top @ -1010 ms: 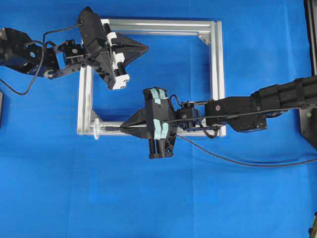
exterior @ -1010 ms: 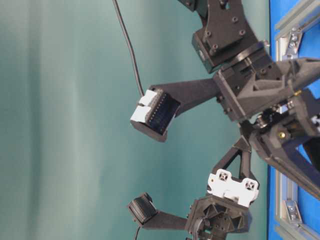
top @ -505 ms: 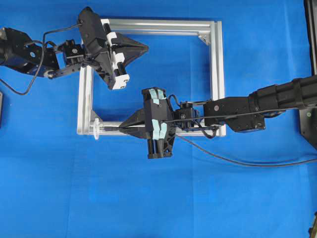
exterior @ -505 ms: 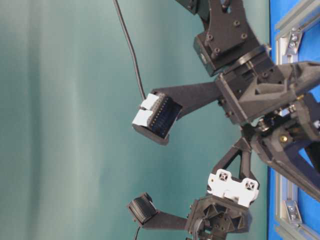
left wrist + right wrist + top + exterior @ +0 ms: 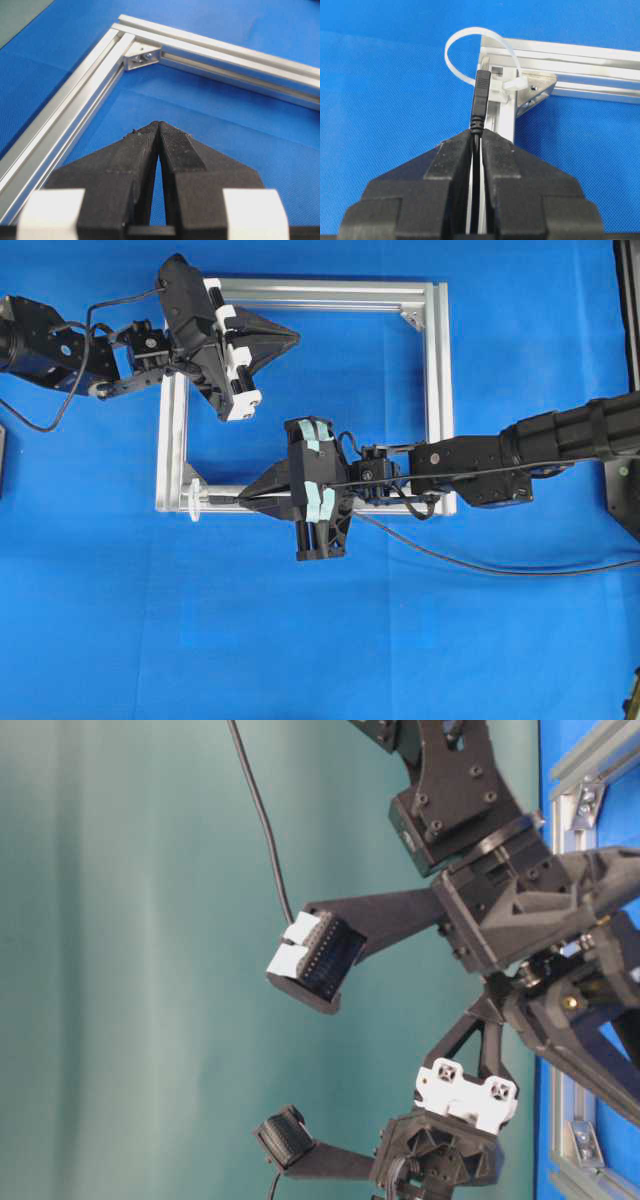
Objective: Insert the wire through the string loop located on the left side.
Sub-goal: 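Carry the plug left along the frame's bottom bar toward the white loop, then push the USB plug through the white zip-tie loop with the right gripper, then swing the left gripper out left and open it facing the loop, then move the left gripper in and grasp the plug beyond the loop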
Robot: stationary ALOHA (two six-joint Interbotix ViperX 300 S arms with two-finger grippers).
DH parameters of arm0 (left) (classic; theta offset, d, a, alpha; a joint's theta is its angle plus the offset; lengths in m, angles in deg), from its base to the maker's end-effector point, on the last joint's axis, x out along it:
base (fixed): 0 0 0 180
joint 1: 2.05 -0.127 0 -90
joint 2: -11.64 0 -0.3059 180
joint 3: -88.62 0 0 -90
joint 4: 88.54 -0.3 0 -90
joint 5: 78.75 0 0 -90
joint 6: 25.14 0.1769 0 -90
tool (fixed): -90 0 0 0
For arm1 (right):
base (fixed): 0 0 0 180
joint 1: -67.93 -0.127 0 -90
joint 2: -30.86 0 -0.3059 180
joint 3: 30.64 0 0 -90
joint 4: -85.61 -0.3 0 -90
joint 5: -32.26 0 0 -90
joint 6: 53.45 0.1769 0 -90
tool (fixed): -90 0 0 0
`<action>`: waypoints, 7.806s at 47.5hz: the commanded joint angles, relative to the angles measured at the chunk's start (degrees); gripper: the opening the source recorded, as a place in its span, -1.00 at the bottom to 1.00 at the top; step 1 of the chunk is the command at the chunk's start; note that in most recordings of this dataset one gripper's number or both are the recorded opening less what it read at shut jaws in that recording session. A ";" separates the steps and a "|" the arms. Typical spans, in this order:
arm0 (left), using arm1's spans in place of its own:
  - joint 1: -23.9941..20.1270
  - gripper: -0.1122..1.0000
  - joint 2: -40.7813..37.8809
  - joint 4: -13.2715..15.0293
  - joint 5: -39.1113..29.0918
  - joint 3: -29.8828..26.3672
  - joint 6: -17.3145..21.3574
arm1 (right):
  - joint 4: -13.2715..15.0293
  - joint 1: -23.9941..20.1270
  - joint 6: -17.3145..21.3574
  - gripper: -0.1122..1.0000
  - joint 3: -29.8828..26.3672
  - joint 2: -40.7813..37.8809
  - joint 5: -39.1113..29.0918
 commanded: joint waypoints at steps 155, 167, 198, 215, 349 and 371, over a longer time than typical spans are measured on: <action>-1.32 -0.80 21.36 -0.18 -0.53 19.42 0.35 | 1.23 1.14 -0.35 -0.75 -13.80 -7.21 -5.80; -1.93 -0.80 31.03 -0.18 -2.90 27.86 0.62 | 1.23 1.14 -0.35 -0.75 -13.71 -7.21 -5.89; 12.57 -0.80 39.64 -0.18 -8.00 30.67 -0.53 | 1.23 1.14 -0.35 -0.75 -13.71 -7.21 -5.71; 23.20 -0.80 39.99 -0.18 -10.02 31.03 -0.44 | 1.23 1.14 -0.26 -0.75 -13.71 -7.21 -5.62; 24.43 0.49 15.03 0.00 -10.02 22.68 -1.85 | 1.23 1.14 -0.35 -0.75 -13.27 -7.21 -5.27; 24.35 -0.68 15.29 -0.09 -10.90 22.85 -1.76 | 1.23 1.14 -0.35 -0.75 -13.27 -7.21 -4.92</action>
